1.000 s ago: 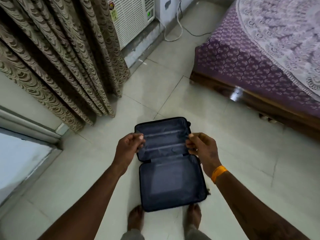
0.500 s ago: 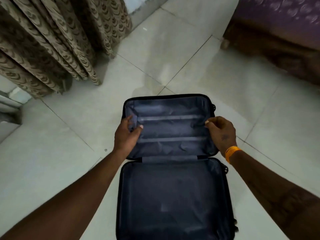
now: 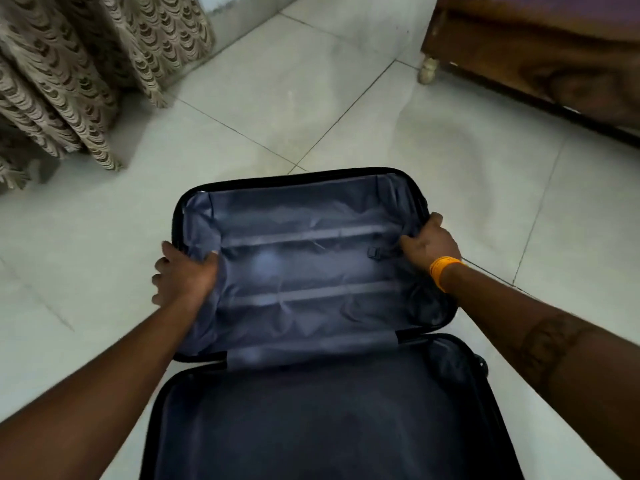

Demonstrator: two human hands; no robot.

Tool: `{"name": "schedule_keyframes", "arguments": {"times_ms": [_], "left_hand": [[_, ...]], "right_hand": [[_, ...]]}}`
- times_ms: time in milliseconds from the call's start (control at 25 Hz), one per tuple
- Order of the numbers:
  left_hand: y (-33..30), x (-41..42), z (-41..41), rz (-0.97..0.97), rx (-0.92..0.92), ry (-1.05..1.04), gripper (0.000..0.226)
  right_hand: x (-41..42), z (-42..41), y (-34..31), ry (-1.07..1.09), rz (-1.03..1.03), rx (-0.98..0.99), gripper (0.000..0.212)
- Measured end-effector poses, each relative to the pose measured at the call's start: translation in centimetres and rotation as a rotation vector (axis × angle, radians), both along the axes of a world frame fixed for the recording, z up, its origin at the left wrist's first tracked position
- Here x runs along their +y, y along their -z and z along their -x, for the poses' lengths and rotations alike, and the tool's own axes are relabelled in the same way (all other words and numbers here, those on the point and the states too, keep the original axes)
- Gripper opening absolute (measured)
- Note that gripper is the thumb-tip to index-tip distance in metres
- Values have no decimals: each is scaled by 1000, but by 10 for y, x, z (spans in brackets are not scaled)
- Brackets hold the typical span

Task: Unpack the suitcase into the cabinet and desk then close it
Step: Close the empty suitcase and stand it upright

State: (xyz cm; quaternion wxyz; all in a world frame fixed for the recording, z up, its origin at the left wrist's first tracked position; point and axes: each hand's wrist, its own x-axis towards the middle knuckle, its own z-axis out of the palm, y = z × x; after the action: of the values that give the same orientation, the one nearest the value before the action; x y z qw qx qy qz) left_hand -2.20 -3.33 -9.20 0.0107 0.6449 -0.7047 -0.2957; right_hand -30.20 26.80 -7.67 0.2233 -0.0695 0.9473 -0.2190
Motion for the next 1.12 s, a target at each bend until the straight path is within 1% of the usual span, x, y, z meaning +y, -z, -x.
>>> {"name": "schedule_keyframes", "arguments": {"times_ms": [80,120,160,240,320,400,440,480,520,560,600,640,680,720,840,880,1000,1120], "left_hand": [[-1,-9,0,-55,34,-59,93],[-2,-17,-1,-110,88,-103,89],[-5,-24,-2,-189,169,-169,85],[-16,-32,-3,-386,402,-300,78],[0,-50,-12,-479,517,-310,72],[2,-65,-19,-471,566,-311,79],[-12,-63,-20,-436,599,-322,82],[-22,-69,-20,-443,638,-321,83],[-48,-61,-17,-442,680,-313,81],[-91,-40,-12,-456,705,-287,72],[-122,-25,-6,-470,749,-273,57],[-147,-15,-2,-494,770,-251,46],[-167,-10,1,-495,793,-224,46],[-188,-4,2,-471,829,-204,51],[-219,-22,1,-396,887,-297,77],[-231,-30,-3,-387,915,-314,80],[-258,-46,-6,-333,974,-344,75],[-284,-52,-13,-399,1042,-286,73]], "right_hand": [[3,11,-3,32,48,-60,64],[4,15,-5,52,98,-102,64],[5,17,-6,74,164,-145,62],[10,15,-10,134,325,-228,59],[15,11,-10,184,464,-311,62],[20,9,-20,200,560,-357,66],[21,9,-27,199,594,-368,67],[22,10,-35,194,623,-379,67],[22,12,-48,178,651,-384,65],[20,13,-62,161,679,-383,62],[17,13,-80,153,707,-381,58],[14,14,-98,152,736,-381,57],[13,14,-116,157,761,-384,59],[11,15,-133,155,784,-387,64],[13,25,-173,156,849,-396,84],[13,28,-185,166,874,-391,91],[18,25,-219,214,951,-385,102],[31,16,-243,274,992,-419,97]]}}
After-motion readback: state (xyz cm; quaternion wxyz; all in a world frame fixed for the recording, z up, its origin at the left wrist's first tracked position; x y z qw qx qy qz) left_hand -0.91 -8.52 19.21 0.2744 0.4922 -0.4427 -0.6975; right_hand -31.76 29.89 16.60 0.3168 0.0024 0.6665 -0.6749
